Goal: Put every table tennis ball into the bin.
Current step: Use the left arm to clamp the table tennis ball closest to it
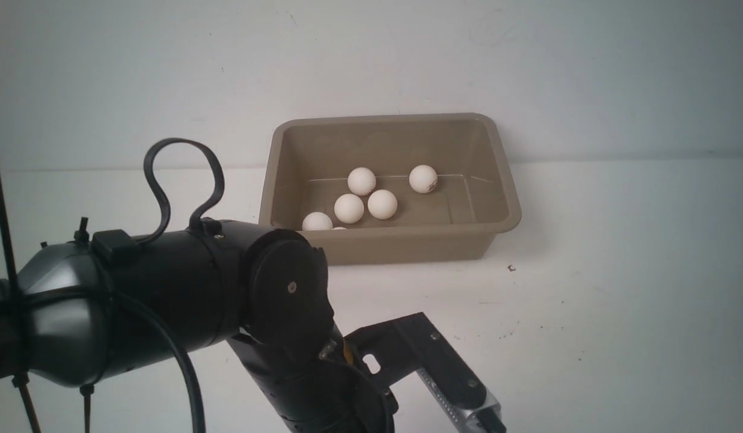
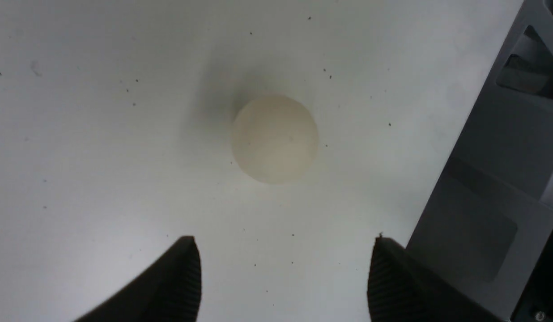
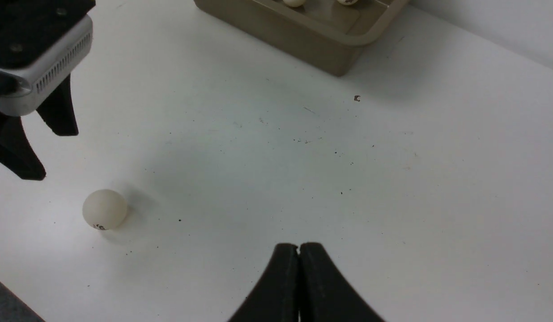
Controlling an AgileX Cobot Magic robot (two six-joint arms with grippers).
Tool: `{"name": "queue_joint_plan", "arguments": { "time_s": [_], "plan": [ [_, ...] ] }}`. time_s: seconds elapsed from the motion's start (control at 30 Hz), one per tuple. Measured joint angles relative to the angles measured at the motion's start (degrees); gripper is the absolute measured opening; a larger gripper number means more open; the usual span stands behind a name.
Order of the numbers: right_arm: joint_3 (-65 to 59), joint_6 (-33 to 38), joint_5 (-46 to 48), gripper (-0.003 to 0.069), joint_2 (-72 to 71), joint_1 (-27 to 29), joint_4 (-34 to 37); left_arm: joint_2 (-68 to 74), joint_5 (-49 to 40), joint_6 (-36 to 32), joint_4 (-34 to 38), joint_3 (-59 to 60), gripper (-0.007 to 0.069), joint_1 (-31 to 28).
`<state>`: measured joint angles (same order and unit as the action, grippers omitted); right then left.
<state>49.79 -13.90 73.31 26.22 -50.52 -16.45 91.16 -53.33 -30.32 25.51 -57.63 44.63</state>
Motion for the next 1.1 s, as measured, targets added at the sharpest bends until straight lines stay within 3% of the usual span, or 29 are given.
{"name": "queue_joint_plan", "arguments": {
  "time_s": [1.1],
  "plan": [
    [0.0, 0.0, 0.0, -0.0016, 0.0, 0.0, 0.0, 7.22, 6.76, -8.55, 6.92, 0.22, 0.045, 1.76]
  ]
}}
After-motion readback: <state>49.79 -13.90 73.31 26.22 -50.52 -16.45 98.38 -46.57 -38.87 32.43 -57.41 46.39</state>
